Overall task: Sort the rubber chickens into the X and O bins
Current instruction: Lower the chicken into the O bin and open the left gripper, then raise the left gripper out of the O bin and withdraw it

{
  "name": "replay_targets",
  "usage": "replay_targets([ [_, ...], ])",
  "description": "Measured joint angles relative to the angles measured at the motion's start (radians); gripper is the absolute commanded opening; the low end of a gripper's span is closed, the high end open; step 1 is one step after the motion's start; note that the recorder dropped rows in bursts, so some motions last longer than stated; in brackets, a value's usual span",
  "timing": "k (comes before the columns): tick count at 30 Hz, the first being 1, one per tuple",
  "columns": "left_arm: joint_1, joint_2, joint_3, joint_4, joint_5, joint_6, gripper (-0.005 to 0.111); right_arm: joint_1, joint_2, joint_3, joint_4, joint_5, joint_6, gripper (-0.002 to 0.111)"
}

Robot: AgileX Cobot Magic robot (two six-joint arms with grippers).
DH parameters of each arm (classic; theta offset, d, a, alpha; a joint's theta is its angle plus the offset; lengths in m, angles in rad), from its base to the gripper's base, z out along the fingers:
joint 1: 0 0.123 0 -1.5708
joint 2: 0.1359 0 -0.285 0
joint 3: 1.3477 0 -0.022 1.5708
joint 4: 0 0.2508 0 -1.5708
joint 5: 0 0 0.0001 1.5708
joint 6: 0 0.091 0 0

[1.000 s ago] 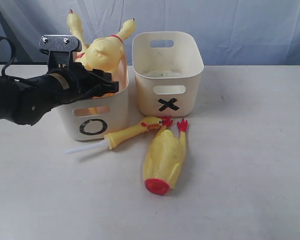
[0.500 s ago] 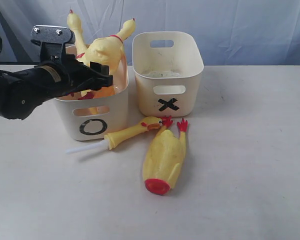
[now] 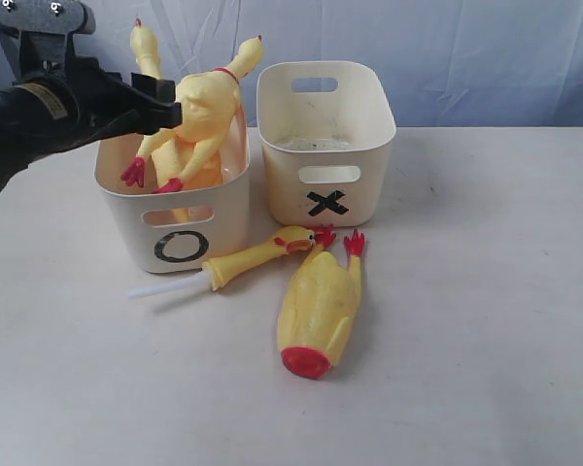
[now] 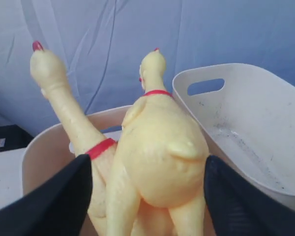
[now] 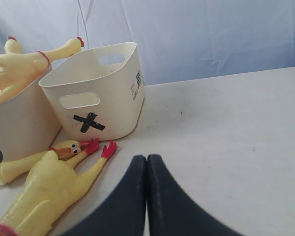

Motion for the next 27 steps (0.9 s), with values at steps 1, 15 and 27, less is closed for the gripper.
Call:
replay_targets([
  [1,0.000,-0.007,0.000,0.000,-0.004,0.001,0.062,0.000,0.000,0.000,0.000,0.000,0.000,-0.001],
  [15,0.000,-0.285,0.000,0.128,0.381,0.001,0.000,0.000,0.000,0.000,0.000,0.000,0.000,-0.001],
  [27,0.000,-0.776,0.293,0.066,0.521,0.001,0.000,0.000,0.000,0.000,0.000,0.000,0.000,-0.001],
])
